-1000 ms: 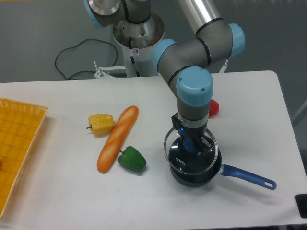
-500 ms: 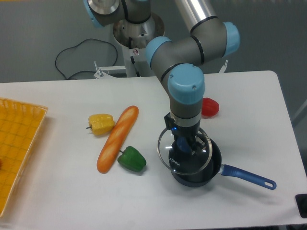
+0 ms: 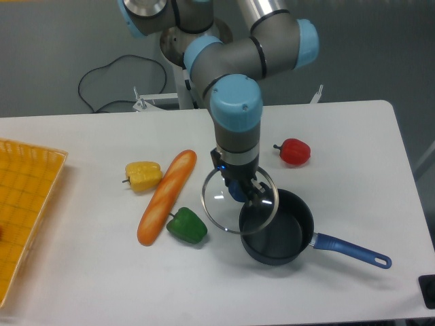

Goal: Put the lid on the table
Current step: 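Lift the glass lid by its knob up off the black saucepan, then move the held glass lid beside the saucepan toward the baguette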

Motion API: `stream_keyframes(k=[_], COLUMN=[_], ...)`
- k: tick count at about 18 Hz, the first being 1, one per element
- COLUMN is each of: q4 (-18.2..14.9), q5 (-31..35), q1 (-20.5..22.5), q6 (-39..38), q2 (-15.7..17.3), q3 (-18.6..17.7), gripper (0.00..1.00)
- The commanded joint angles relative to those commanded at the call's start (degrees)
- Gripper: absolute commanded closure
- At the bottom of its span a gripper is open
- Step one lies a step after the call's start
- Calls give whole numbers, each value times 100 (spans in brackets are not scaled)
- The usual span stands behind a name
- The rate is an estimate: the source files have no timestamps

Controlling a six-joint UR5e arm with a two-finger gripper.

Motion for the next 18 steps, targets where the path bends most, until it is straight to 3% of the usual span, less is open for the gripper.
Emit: stream_keyframes(k=[6,18], q4=[9,18], q5=[62,343], q1=[-211,-282], q6=[-44,35], q2=[62,62], q3=[-343,-669], gripper=[64,64])
